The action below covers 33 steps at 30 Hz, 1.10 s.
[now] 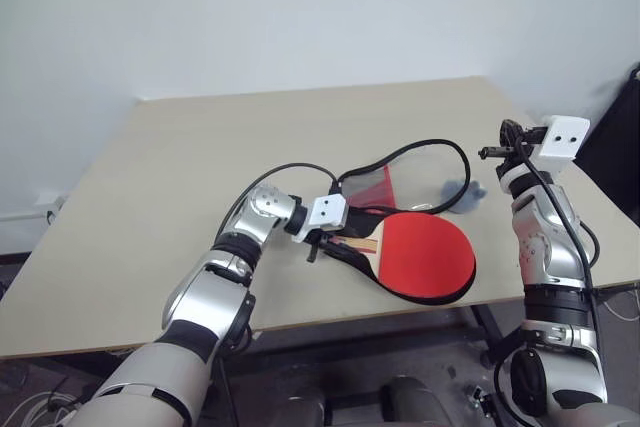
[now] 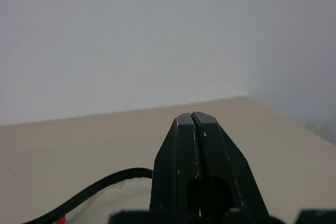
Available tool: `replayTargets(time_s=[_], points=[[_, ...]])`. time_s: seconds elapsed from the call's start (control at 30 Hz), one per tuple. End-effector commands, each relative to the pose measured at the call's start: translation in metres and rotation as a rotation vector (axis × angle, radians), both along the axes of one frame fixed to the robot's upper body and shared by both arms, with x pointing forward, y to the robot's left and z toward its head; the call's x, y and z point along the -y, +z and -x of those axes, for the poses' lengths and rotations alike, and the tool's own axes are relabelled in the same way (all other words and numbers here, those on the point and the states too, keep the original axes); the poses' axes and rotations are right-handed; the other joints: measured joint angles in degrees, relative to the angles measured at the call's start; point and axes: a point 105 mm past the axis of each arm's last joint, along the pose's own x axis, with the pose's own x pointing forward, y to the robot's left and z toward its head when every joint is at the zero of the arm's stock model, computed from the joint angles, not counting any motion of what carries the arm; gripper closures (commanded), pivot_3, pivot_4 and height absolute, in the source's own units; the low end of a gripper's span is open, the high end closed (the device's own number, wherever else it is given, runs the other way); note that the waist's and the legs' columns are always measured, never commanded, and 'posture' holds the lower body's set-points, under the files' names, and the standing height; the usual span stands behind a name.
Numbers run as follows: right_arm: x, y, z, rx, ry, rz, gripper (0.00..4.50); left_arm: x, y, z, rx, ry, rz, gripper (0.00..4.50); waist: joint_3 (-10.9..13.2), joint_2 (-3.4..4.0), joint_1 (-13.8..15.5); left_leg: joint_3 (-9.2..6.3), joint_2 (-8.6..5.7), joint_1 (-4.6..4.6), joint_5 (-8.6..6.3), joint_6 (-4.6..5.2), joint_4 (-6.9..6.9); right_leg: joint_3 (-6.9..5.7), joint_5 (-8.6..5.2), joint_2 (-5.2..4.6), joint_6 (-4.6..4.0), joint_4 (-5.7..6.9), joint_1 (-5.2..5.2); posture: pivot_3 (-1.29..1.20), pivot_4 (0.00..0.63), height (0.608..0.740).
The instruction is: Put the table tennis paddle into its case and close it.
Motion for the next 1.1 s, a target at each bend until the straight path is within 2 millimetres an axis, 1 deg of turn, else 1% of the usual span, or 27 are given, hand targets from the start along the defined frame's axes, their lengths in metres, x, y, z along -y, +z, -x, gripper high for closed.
replayTargets(time_s=[0.03, 0.47, 0.77, 1.1], points=[[0.000, 0.018, 0.006, 0.064, -0.006, 0.001, 4.50, 0.006, 0.018, -0.009, 0.072, -0.010, 0.015, 3.47, 0.0, 0.00, 0.0, 0.00, 0.00, 0.00, 0.00, 0.00, 0.00, 0.00, 0.00, 0.00, 0.00, 0.00, 0.00, 0.00, 0.000, 0.740], [0.000, 0.012, 0.015, 0.050, -0.018, -0.006, 4.50, 0.007, 0.016, -0.013, 0.099, -0.003, -0.044, 3.47, 0.0, -0.02, 0.0, -0.02, 0.00, 0.00, -0.01, 0.01, 0.03, -0.02, 0.01, 0.00, 0.03, 0.01, 0.02, 0.00, 0.000, 0.740], [0.003, 0.008, 0.024, 0.035, -0.037, -0.008, 4.50, 0.010, 0.016, -0.015, 0.107, 0.007, -0.041, 3.47, 0.0, -0.03, 0.0, -0.04, -0.02, -0.01, -0.01, 0.02, 0.07, -0.03, 0.01, -0.01, 0.04, 0.01, 0.04, 0.00, 0.000, 0.740], [0.004, 0.004, 0.029, 0.020, -0.048, -0.008, 4.50, 0.017, 0.017, -0.015, 0.116, 0.006, -0.034, 3.47, 0.0, -0.03, 0.0, -0.04, -0.04, -0.03, -0.05, 0.09, 0.23, -0.04, 0.03, -0.03, 0.09, 0.01, 0.10, 0.00, 0.000, 0.740]])
